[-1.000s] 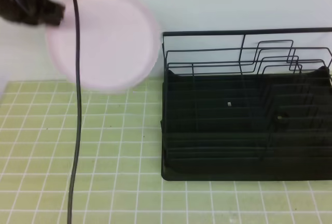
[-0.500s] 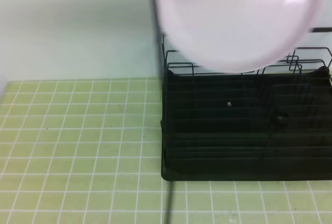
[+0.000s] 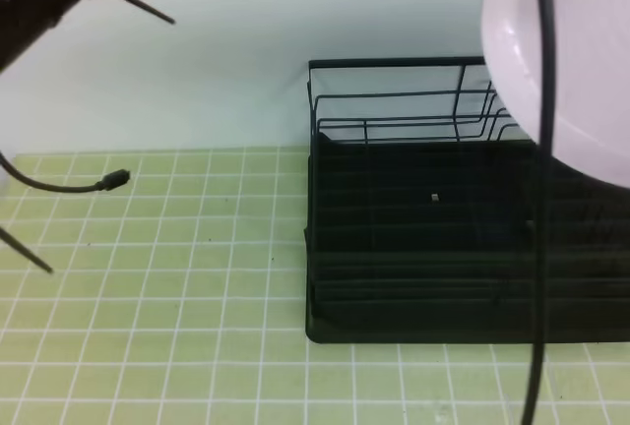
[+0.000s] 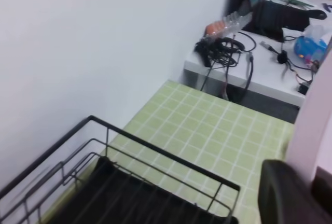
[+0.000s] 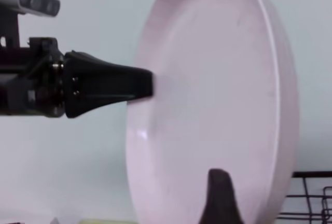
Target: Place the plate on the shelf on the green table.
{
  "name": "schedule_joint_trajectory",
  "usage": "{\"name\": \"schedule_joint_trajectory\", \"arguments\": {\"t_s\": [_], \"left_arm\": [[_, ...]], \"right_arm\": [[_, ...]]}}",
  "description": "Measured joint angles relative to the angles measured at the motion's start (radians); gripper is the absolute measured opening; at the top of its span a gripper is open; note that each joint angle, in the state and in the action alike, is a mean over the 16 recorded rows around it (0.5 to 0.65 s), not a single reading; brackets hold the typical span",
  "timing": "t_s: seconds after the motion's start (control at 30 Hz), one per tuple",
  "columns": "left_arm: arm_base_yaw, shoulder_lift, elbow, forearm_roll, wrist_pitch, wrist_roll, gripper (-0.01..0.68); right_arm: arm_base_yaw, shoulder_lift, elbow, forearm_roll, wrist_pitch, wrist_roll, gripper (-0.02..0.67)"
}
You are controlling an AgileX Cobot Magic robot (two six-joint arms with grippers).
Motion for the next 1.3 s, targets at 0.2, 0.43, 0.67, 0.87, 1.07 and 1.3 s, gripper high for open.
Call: {"name": "schedule_joint_trajectory", "arguments": {"t_s": [0.2,0.43,0.67,0.87,1.07,1.3], "left_arm": [[-0.03,0.007,0.0,-0.02,-0.007,-0.002,0.003],[-0.036,0.012,0.0,-0.045,0.006,-0.005,0.008],[-0.036,0.02,0.0,-0.059,0.046,-0.007,0.118],[-0.036,0.024,0.0,-0.063,0.088,-0.004,0.321],[-0.036,0.005,0.0,-0.025,0.129,0.002,0.508],[-0.033,-0.062,0.0,0.121,0.171,-0.035,0.49]], "right_arm": [[0.0,0.04,0.0,0.056,0.0,0.0,0.418],[0.0,0.082,0.0,0.161,-0.009,-0.041,0.205],[0.0,0.106,0.0,0.32,-0.005,-0.182,0.023],[0.0,0.123,-0.003,0.436,-0.031,-0.376,-0.004],[0.0,0.177,-0.033,0.469,-0.09,-0.597,-0.004],[0.0,0.341,-0.138,0.336,-0.13,-0.818,-0.004]]}}
